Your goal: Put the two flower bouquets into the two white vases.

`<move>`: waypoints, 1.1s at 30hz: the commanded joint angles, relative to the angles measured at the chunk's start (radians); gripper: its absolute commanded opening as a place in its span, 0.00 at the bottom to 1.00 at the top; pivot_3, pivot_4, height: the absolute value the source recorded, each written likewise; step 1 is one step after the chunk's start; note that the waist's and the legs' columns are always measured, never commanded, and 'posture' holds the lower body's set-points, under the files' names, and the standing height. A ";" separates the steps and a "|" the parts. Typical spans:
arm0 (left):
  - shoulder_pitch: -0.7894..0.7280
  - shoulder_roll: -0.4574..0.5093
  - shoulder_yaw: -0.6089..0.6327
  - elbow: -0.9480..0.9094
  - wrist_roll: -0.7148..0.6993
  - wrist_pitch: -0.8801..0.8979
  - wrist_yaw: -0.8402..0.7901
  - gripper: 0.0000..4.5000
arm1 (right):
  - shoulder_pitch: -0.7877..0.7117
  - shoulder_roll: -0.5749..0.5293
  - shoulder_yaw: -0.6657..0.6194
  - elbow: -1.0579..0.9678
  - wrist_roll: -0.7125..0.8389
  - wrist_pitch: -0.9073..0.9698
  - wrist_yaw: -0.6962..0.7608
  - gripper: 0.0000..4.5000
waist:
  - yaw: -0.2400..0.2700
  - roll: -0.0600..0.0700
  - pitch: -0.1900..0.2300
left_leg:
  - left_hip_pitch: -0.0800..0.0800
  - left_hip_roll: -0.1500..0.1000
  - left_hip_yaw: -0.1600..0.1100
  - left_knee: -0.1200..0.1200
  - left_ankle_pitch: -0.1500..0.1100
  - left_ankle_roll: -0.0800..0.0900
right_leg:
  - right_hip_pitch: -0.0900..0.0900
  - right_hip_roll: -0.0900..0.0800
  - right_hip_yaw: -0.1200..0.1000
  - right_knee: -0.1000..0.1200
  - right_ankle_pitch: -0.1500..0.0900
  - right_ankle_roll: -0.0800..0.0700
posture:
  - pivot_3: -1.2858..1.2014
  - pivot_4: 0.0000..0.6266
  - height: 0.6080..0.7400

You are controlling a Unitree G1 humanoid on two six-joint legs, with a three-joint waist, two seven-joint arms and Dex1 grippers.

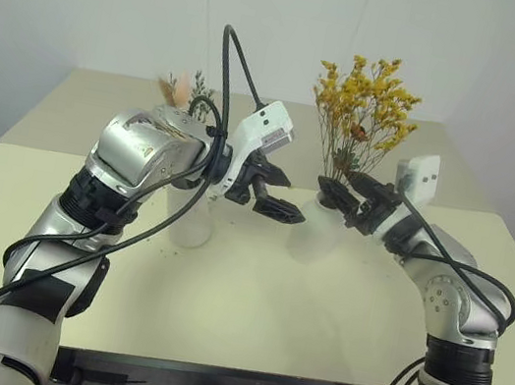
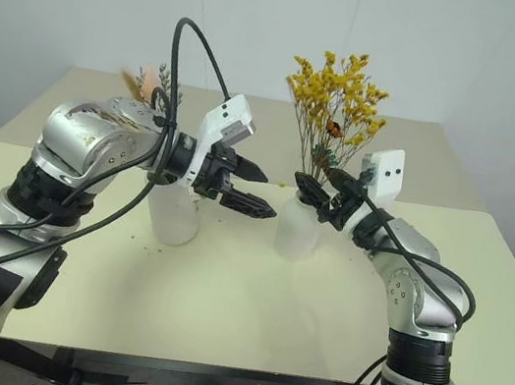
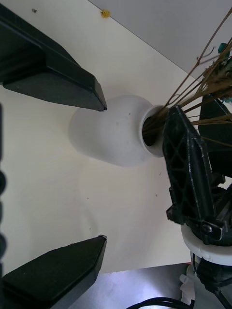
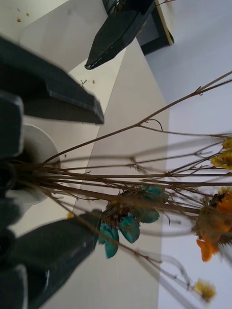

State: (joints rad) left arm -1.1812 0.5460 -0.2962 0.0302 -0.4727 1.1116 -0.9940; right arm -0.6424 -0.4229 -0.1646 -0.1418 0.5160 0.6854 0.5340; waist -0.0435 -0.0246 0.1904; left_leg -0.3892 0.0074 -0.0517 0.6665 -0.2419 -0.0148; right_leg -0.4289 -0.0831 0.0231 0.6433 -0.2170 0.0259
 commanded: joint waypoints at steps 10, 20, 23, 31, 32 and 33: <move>0.007 0.091 0.144 -0.218 -0.100 0.082 0.006 1.00 | 0.034 -0.198 -0.037 -0.082 0.096 0.018 0.210 0.99 | -0.002 0.000 0.000 | 0.000 0.000 0.000 0.000 0.000 0.000 | 0.000 0.000 0.000 -0.001 0.000 0.000 | 0.52 0.24 1.00; 0.175 0.274 0.385 -0.491 -0.281 0.242 0.053 1.00 | 0.037 -0.393 0.012 -0.035 0.066 -0.008 0.390 0.99 | -0.001 0.000 0.000 | 0.002 0.001 0.000 0.000 0.000 0.000 | 0.003 0.001 0.001 -0.001 -0.001 0.001 | 0.52 0.24 1.00; 0.211 0.311 0.472 -0.536 -0.343 0.265 0.069 1.00 | 0.044 -0.423 0.025 -0.030 0.057 -0.022 0.435 0.99 | 0.000 0.000 0.000 | 0.003 0.001 0.000 0.000 0.000 0.000 | 0.004 0.001 0.000 -0.002 -0.001 0.001 | 0.52 0.24 1.00; 0.547 0.475 0.757 -0.683 -0.411 0.094 -0.039 1.00 | 0.039 -0.469 0.052 -0.019 0.039 -0.053 0.527 0.99 | -0.004 0.000 0.000 | 0.004 0.002 0.001 0.000 0.000 0.000 | 0.004 0.001 0.001 -0.002 -0.001 0.001 | 0.52 0.24 1.00; 0.616 0.505 0.792 -0.693 -0.392 0.060 -0.066 1.00 | 0.037 -0.472 0.052 -0.019 0.039 -0.054 0.531 0.99 | -0.005 0.000 0.000 | 0.005 0.002 0.002 0.000 0.000 0.000 | 0.004 0.001 0.001 -0.001 -0.001 0.001 | 0.52 0.24 1.00; 0.674 0.523 0.829 -0.696 -0.384 0.034 -0.082 1.00 | 0.034 -0.474 0.052 -0.017 0.038 -0.054 0.533 0.99 | -0.002 0.000 0.000 | 0.005 0.003 0.002 -0.001 0.000 0.000 | 0.004 0.002 0.002 -0.002 -0.001 0.000 | 0.52 0.24 1.00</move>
State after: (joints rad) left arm -0.5345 1.0404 0.4538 -0.6415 -0.8824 1.2129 -1.0378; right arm -0.5873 -0.8809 -0.0885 -0.1424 0.5574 0.6590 1.0534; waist -0.0459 -0.0249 0.1907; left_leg -0.3840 0.0109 -0.0493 0.6661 -0.2420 -0.0149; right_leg -0.4249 -0.0805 0.0250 0.6418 -0.2178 0.0260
